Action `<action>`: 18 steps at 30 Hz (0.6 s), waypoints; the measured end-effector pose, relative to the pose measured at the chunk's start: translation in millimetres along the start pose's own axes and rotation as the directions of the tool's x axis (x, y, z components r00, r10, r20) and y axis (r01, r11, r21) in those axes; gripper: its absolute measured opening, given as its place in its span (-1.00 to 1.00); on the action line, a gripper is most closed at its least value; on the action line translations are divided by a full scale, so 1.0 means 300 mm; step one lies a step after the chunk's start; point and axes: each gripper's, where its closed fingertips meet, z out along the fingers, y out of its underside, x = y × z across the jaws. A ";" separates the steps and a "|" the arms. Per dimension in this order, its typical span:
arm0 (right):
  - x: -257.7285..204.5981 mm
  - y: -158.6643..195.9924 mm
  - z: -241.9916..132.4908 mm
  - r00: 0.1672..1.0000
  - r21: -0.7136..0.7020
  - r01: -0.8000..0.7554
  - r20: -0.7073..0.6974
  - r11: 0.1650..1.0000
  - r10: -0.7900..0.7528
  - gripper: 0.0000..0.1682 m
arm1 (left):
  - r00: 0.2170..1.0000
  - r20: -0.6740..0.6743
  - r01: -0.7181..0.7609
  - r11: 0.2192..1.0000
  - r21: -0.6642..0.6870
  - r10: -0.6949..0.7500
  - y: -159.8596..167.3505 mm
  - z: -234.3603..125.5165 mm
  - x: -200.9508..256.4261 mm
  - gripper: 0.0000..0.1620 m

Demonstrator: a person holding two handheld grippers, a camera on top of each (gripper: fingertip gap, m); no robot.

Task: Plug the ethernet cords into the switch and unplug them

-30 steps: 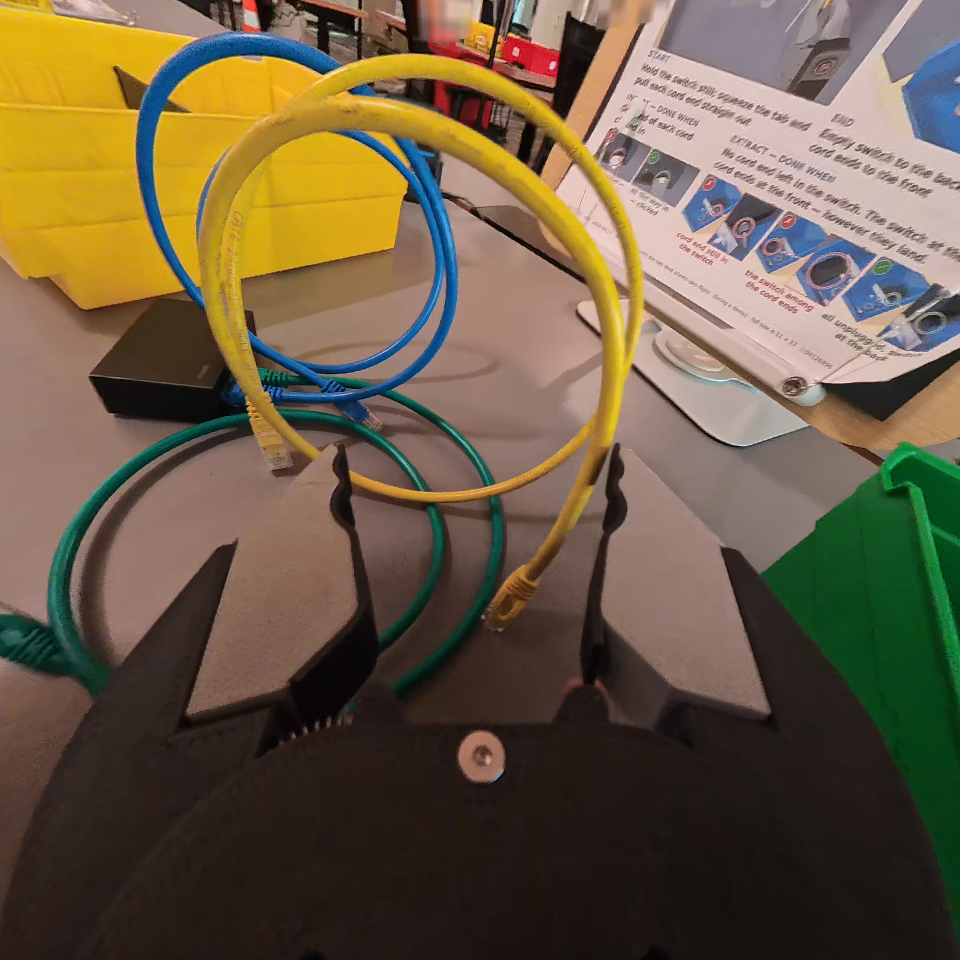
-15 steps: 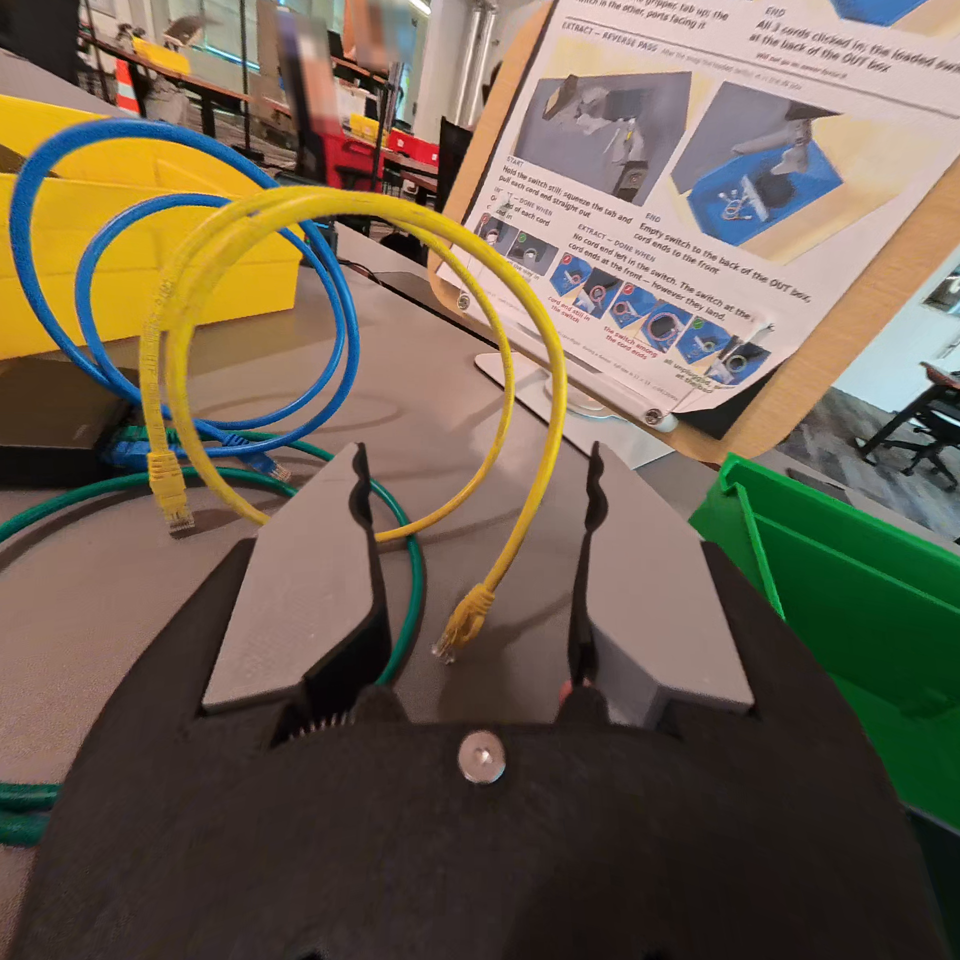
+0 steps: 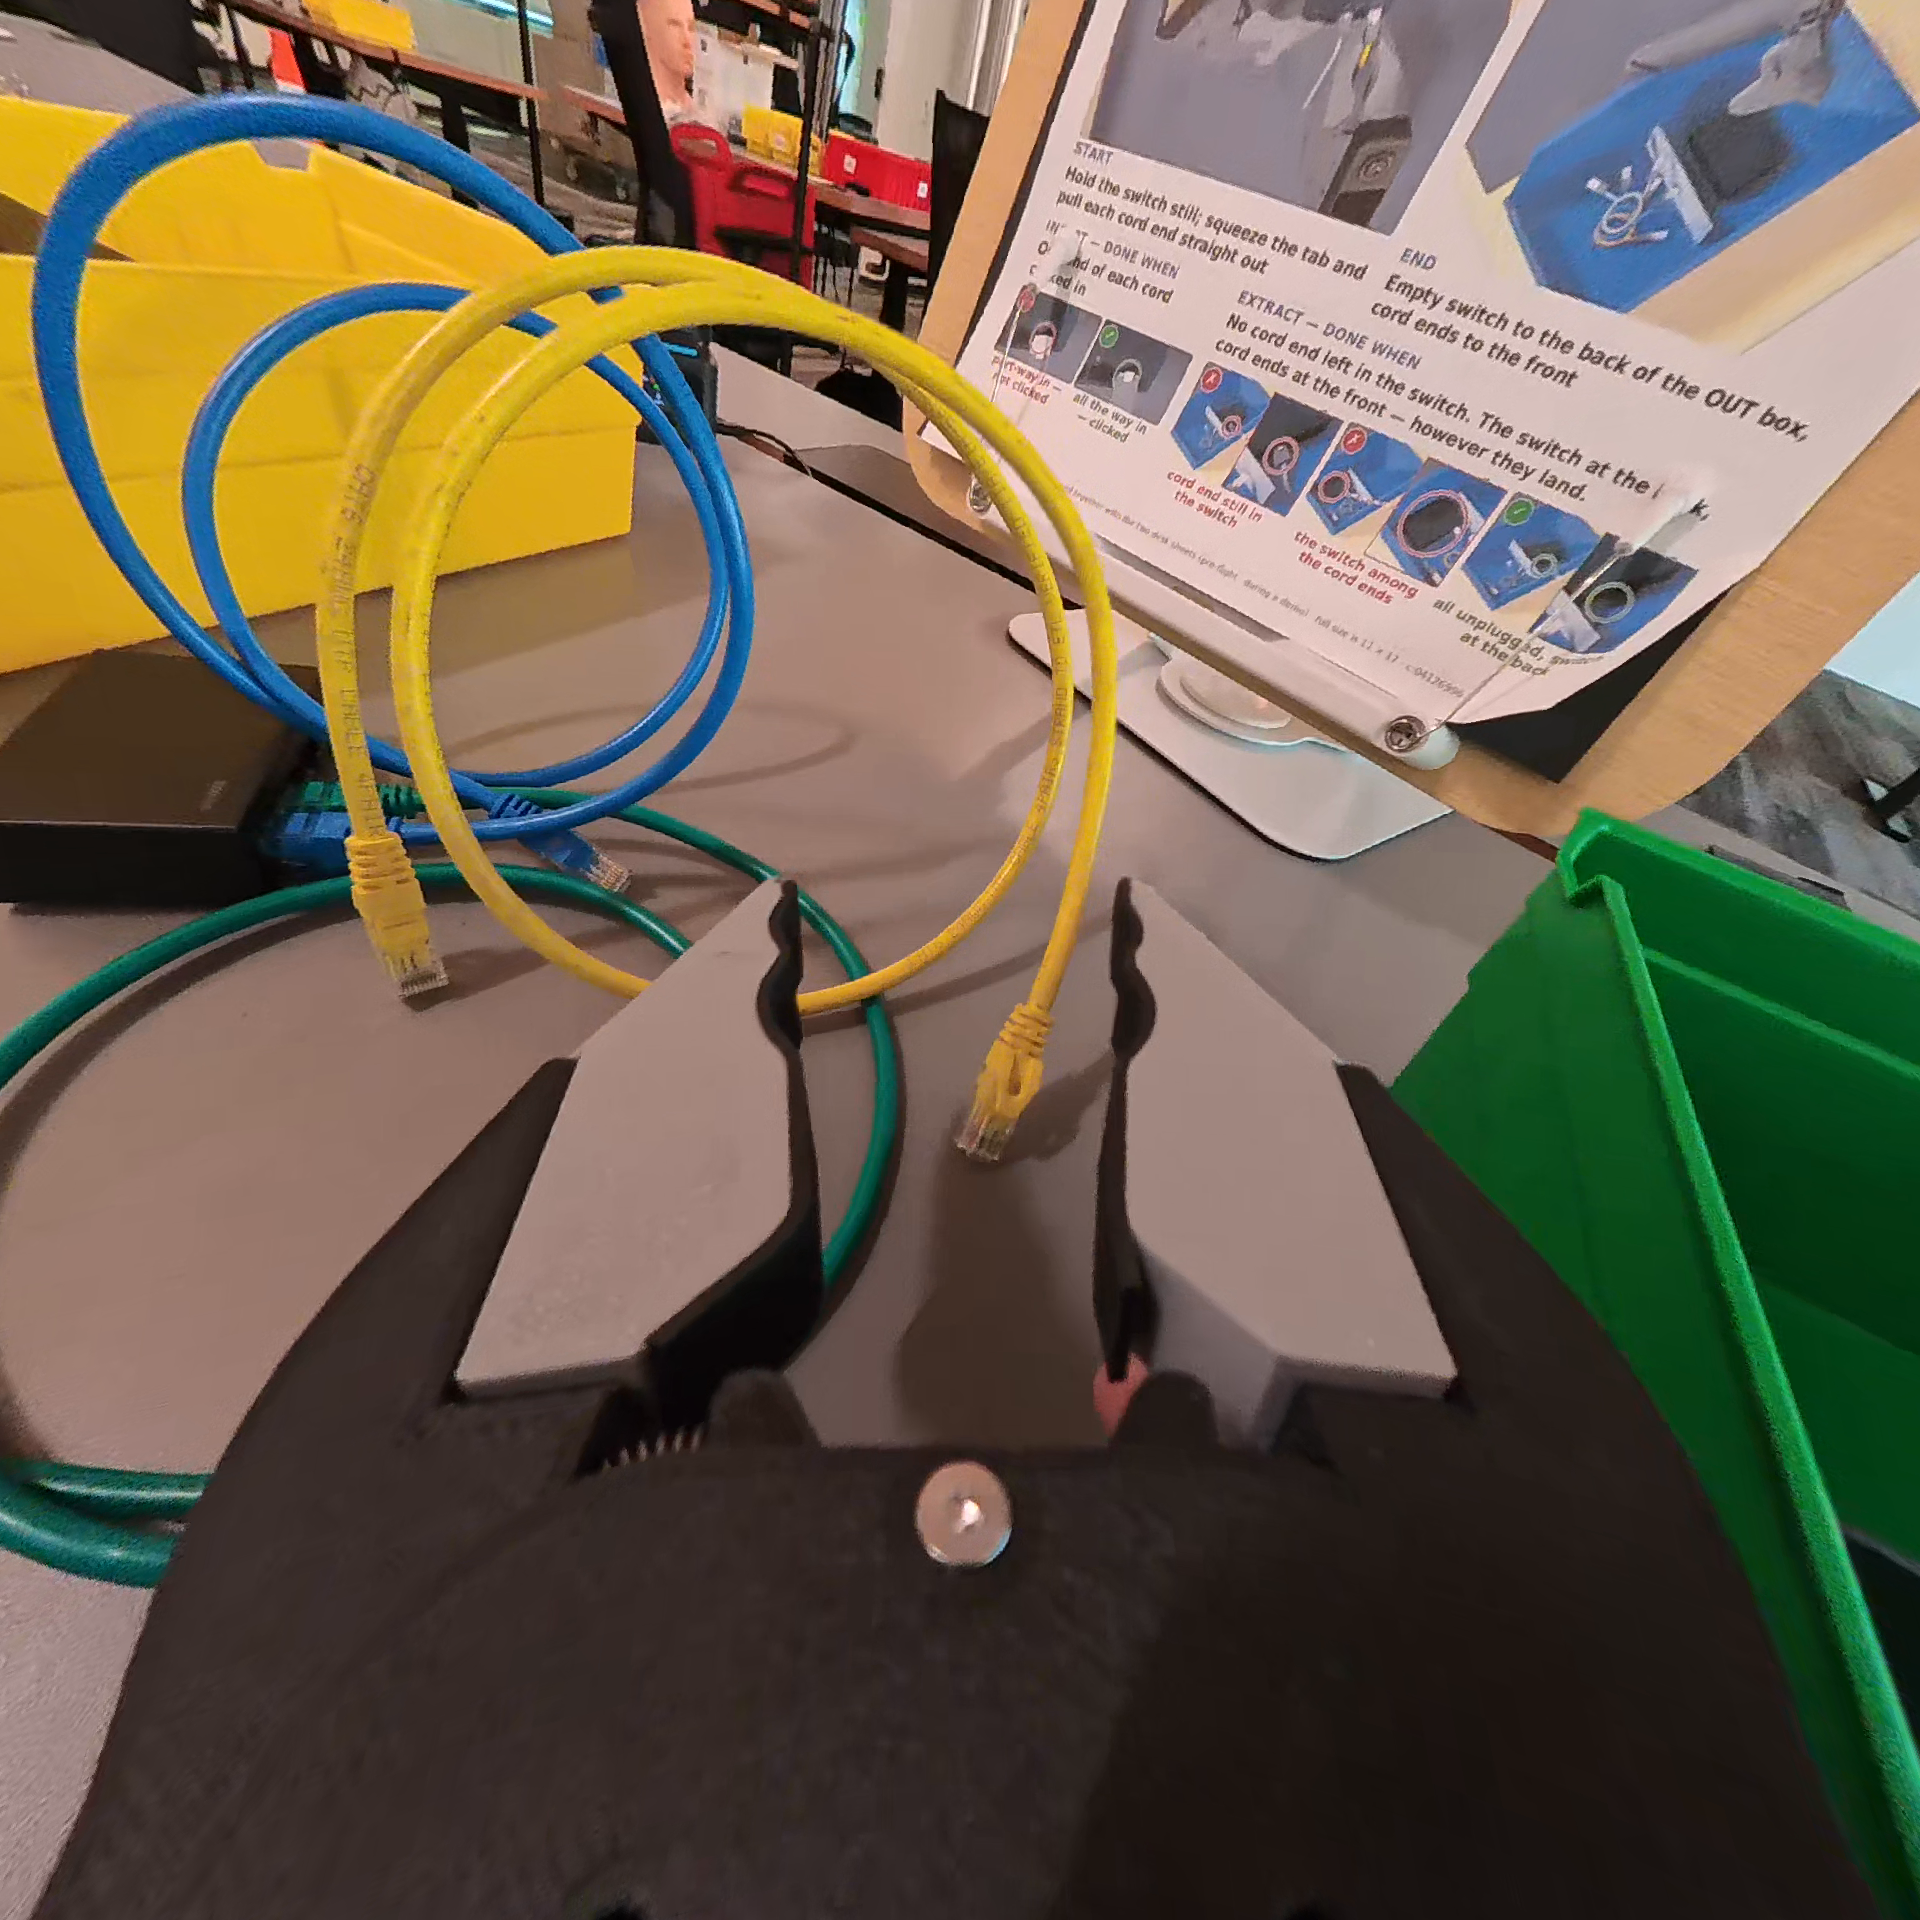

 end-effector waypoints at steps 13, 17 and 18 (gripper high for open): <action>0.006 0.014 -0.005 0.993 -0.020 -0.095 0.061 0.995 0.096 -0.32 | 0.996 0.013 0.092 0.960 -0.266 -0.092 0.179 0.330 -0.237 0.08; -0.009 0.016 0.000 0.994 -0.029 -0.074 0.074 0.997 0.076 -0.34 | 0.981 0.034 0.192 0.944 -0.269 -0.190 0.226 0.368 -0.330 0.18; -0.013 0.015 0.001 0.994 -0.029 -0.071 0.077 0.997 0.073 -0.34 | 0.980 0.058 0.201 0.944 -0.262 -0.192 0.239 0.376 -0.359 0.14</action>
